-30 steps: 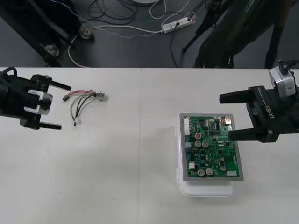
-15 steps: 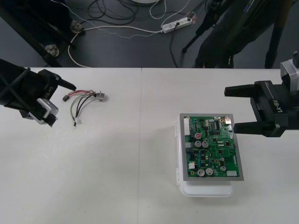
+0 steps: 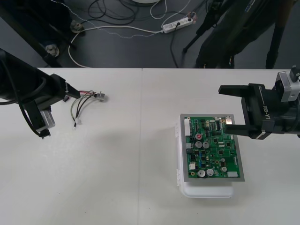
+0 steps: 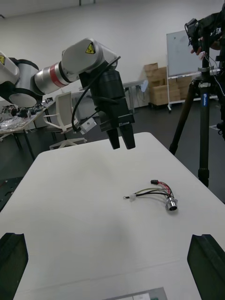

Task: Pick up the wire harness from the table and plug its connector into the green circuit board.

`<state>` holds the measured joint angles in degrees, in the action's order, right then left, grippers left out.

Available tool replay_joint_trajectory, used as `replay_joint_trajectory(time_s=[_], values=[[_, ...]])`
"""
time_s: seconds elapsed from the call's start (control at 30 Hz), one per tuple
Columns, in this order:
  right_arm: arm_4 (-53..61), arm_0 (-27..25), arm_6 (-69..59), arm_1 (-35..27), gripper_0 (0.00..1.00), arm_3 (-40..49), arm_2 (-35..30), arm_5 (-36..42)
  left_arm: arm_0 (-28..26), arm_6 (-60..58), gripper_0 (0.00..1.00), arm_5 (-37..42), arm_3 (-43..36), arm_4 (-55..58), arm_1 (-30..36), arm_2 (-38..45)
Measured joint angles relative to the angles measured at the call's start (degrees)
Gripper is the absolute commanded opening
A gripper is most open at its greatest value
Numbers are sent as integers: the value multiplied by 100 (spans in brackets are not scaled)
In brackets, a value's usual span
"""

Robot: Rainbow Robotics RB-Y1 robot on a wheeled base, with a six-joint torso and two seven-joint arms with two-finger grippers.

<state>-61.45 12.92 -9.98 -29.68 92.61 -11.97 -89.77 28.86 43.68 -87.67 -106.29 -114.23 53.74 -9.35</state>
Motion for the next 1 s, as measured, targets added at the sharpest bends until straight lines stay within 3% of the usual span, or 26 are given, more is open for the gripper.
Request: replay_joint_trajectory(time_s=[0.37, 0.77, 1.0], values=[[4, 0, 583, 199, 100, -6, 1, 0, 249, 2821, 100, 49, 0, -695, 11, -388], [39, 0, 733, 181, 100, -218, 87, 0, 748, 3177, 100, 514, 19, -1616, 18, -1702], [44, 0, 764, 121, 100, -227, 237, 0, 1076, 4235, 100, 841, 260, -1894, 22, -2331]])
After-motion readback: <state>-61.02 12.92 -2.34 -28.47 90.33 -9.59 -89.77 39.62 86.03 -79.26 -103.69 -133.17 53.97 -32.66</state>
